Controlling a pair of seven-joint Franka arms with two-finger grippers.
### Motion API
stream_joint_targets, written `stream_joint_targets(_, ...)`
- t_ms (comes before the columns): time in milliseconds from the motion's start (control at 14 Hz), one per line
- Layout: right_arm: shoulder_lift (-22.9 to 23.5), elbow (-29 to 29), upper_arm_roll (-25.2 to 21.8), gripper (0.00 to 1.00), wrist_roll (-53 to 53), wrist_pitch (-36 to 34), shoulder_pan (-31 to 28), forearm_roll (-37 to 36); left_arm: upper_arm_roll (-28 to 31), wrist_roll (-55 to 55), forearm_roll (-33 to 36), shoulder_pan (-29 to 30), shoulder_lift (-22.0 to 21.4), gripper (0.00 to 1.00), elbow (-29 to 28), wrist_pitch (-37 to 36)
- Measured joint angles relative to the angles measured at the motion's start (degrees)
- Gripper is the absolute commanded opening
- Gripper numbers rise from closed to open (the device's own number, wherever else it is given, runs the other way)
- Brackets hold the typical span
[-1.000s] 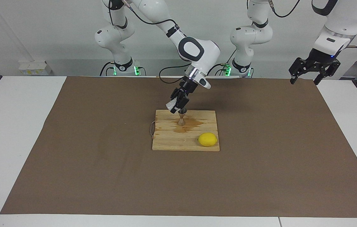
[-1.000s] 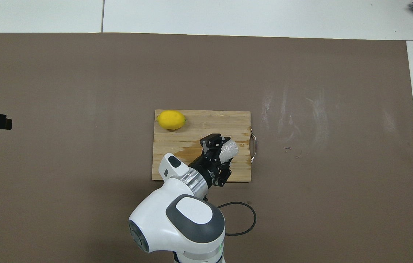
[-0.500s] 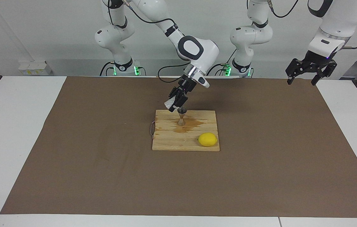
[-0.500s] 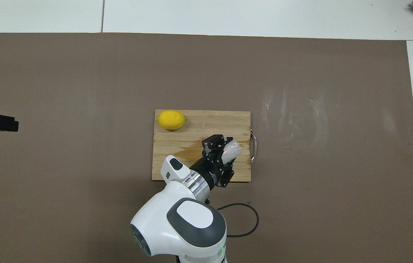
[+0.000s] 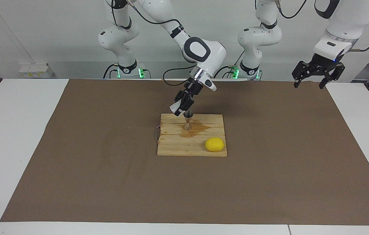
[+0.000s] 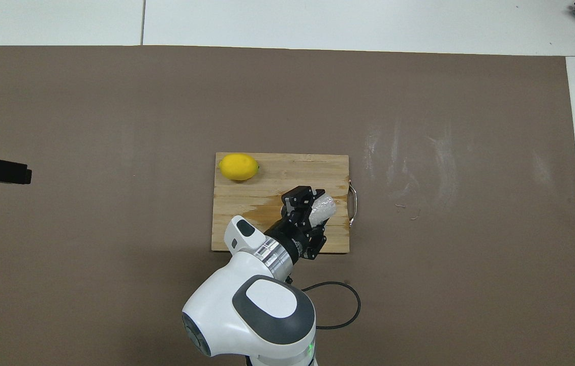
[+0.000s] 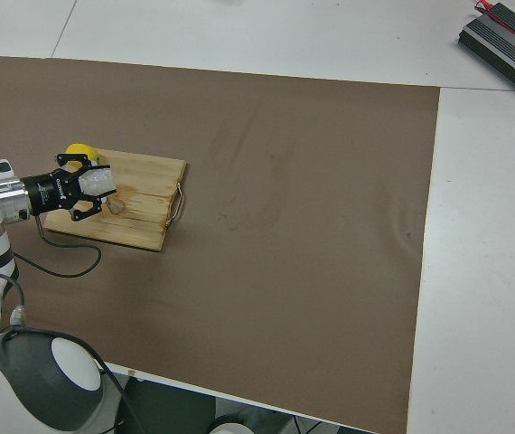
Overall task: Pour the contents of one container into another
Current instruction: 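Tilt the white cup with the right gripper to pour into the metal cup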
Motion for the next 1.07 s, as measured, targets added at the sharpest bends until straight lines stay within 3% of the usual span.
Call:
stream_joint_targets(357, -0.4, 0.1, 0.0, 0.51, 1.0, 0.1, -1.0, 0.5, 0.0, 0.0, 0.0, 0.0, -0.3, 1.00, 0.2, 0.0)
stream_joint_targets(1071, -1.2, 1.2, -0.1, 0.51, 1.5, 3.0, -4.5, 8.5, 0.1, 0.0, 0.0, 0.0, -0.4, 1.00, 0.2, 0.0)
